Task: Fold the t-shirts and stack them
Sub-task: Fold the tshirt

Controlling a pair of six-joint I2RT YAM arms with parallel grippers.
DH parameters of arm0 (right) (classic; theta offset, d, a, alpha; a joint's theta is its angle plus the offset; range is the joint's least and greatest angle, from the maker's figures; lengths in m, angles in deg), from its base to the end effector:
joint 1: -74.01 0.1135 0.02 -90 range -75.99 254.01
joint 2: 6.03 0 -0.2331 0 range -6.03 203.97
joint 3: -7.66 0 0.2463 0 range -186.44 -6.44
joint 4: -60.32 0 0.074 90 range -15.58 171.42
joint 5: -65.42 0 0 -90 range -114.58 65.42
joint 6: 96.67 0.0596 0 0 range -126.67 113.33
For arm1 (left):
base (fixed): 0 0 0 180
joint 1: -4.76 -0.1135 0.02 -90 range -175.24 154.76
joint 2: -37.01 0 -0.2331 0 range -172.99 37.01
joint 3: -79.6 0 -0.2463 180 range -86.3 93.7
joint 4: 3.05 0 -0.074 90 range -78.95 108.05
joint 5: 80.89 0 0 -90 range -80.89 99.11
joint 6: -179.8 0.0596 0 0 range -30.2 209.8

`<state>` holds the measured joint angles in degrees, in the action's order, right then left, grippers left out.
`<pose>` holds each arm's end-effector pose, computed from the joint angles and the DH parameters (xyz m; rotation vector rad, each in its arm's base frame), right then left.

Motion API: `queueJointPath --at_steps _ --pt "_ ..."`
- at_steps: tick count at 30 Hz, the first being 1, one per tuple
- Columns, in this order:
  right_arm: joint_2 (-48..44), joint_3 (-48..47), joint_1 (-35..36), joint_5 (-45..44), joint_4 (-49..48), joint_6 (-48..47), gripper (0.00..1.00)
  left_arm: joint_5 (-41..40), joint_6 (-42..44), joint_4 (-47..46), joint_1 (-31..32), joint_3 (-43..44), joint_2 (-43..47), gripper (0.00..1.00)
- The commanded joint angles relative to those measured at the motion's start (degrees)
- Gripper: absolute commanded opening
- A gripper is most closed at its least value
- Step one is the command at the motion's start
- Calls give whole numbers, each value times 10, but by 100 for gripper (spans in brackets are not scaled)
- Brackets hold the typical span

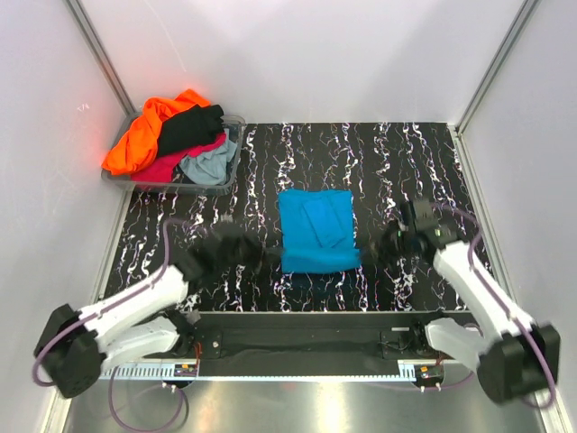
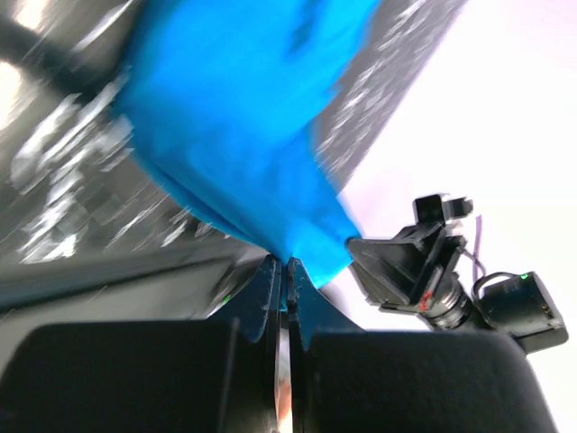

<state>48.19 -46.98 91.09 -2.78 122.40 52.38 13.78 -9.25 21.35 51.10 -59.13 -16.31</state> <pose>0.1765 0.0774 0.1906 0.8926 2.7145 0.8770 0.1545 -0.1690 0.1698 -1.1226 2.3881 -1.3030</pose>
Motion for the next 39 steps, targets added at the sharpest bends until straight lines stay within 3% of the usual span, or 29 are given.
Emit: queueJointPath --at_steps 1,6,10,13,25,29,30,31,32,34,35,37,39 --pt "121 -97 -50 20 -103 -53 0 47 141 -13 -94 115 -74 0" --pt "308 -268 -93 93 -121 -121 0 107 180 -83 -195 214 -215 0" --pt "441 -370 -111 141 -120 -138 0 177 211 -88 -225 315 -346 0" --pt "486 -418 -119 159 -120 -133 0 202 218 -90 -240 387 -415 0" --pt "631 -542 -141 206 -117 -145 0 213 211 -101 -293 474 -549 0" --pt "705 -610 -157 169 -121 -161 14 227 245 -101 -310 550 -633 2" --pt "734 -675 -165 141 -123 -175 22 254 262 -85 -320 589 -670 8" --pt "803 -725 -167 138 -118 -191 28 260 325 -58 -328 684 -703 12" --pt "837 -781 -183 142 -91 -219 41 254 360 -17 -334 731 -756 21" --pt "908 -937 -195 147 -47 -231 54 275 394 27 -351 799 -774 37" --pt "927 -1046 -199 150 28 -257 67 264 413 57 -354 808 -757 41" --pt "955 -1117 -205 130 92 -284 72 213 472 67 -359 803 -726 44" --pt "930 -1082 -206 103 116 -317 72 186 486 78 -360 789 -692 48"
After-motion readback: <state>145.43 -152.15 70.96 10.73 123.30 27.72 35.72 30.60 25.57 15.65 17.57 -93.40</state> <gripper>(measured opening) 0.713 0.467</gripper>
